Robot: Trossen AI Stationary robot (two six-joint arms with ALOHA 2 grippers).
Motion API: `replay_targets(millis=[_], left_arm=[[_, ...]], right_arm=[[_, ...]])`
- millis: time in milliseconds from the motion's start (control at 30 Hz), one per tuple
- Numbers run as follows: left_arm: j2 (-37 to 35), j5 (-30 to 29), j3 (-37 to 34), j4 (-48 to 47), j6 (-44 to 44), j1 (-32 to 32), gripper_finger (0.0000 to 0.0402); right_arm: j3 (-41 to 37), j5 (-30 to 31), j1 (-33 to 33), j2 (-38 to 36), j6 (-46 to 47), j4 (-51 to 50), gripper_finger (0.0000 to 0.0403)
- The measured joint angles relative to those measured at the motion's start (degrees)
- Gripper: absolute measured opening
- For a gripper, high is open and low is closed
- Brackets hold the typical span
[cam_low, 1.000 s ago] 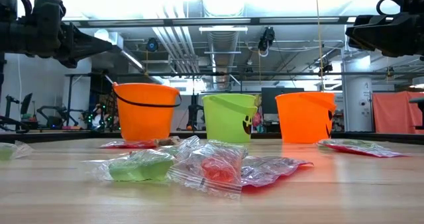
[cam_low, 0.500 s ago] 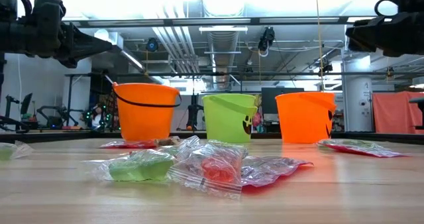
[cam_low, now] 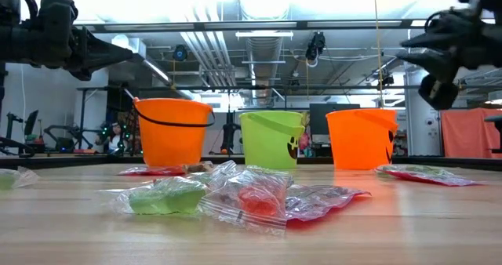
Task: Sort candy by brand, put in halloween buckets
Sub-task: Put the red candy into the left orange bucket
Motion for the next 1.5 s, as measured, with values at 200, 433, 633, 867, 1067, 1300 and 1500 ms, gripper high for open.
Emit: replay_targets(millis=[200, 433, 633, 867, 1067, 1300, 1500], left_arm=[[0.02, 0.04, 0.0, 1.06, -3.91, 0.01, 0.0], [0.0, 0.94, 0.07, 4.78, -58.57, 0.08, 0.0], [0.0, -4.35, 0.07, 4.84, -62.75, 0.17, 0.0], [0.0, -3.02, 0.07, 6.87, -67.68, 0.22, 0.0], [1.09, -0.86, 2.18, 9.9, -66.38, 0.19, 0.0], [11.69, 1.9, 15.28, 6.32, -54.31, 0.13, 0.0], [26.73, 1.98, 29.66, -16.07, -48.56, 0.11, 0.0]], right_arm=[[9.71, 5.36, -0.02, 7.34, 2.67, -2.13, 0.0068], [27.29, 6.54, 0.0, 19.39, 6.94, -27.18, 0.0068], [40.28, 4.29, 0.01, 30.18, 14.72, -53.21, 0.0068], [46.87, 4.06, -0.02, 39.07, 7.53, -56.95, 0.0068], [50.53, 4.25, -0.02, 45.95, 6.17, -57.1, 0.0068], [50.86, -11.08, 2.52, 54.71, 16.84, -57.42, 0.0074], [50.69, -11.71, 8.4, 64.37, 20.44, -57.27, 0.0121]])
